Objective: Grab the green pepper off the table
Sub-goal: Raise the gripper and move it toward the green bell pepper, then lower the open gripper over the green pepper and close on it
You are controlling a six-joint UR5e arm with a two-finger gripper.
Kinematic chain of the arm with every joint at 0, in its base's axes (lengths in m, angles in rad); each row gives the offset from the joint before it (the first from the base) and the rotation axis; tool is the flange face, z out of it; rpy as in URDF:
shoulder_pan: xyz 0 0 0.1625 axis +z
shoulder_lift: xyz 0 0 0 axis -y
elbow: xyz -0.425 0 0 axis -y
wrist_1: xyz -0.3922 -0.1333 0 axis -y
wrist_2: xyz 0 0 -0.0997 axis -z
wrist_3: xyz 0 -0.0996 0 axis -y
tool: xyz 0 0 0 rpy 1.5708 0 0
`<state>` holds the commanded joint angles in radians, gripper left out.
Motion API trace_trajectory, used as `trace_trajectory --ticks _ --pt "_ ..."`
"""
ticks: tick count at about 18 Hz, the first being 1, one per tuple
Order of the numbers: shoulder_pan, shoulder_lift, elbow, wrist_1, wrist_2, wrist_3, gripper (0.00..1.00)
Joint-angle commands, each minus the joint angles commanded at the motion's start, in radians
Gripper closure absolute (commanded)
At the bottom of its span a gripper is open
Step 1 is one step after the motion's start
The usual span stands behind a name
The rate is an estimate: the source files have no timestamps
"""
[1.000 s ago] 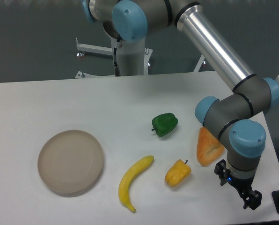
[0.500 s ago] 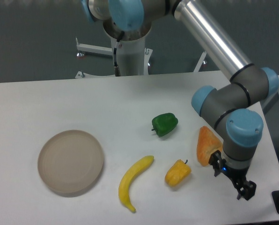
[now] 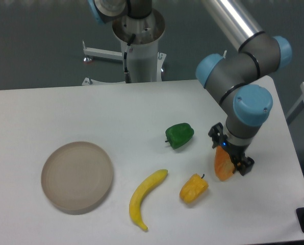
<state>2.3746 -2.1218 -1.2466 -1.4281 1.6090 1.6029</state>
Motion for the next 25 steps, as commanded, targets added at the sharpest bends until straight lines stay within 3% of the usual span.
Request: trace_trajectory --ticks 1,5,11,16,23,25 --pt "0.0 0.028 -0.057 0.012 0.018 0.04 0.0" --pt "0.017 0.094 -0.177 0.02 0.072 0.124 0.0" --pt "0.015 0.118 -0.224 0.02 0.022 0.103 0.0" --pt "0.034 0.163 -0.319 0.096 -0.018 0.101 0.0" --pt "0.022 0.164 -0.369 0.136 -0.104 0.034 0.0" --pt "0.018 0.161 -0.376 0.187 -0.11 0.011 0.0"
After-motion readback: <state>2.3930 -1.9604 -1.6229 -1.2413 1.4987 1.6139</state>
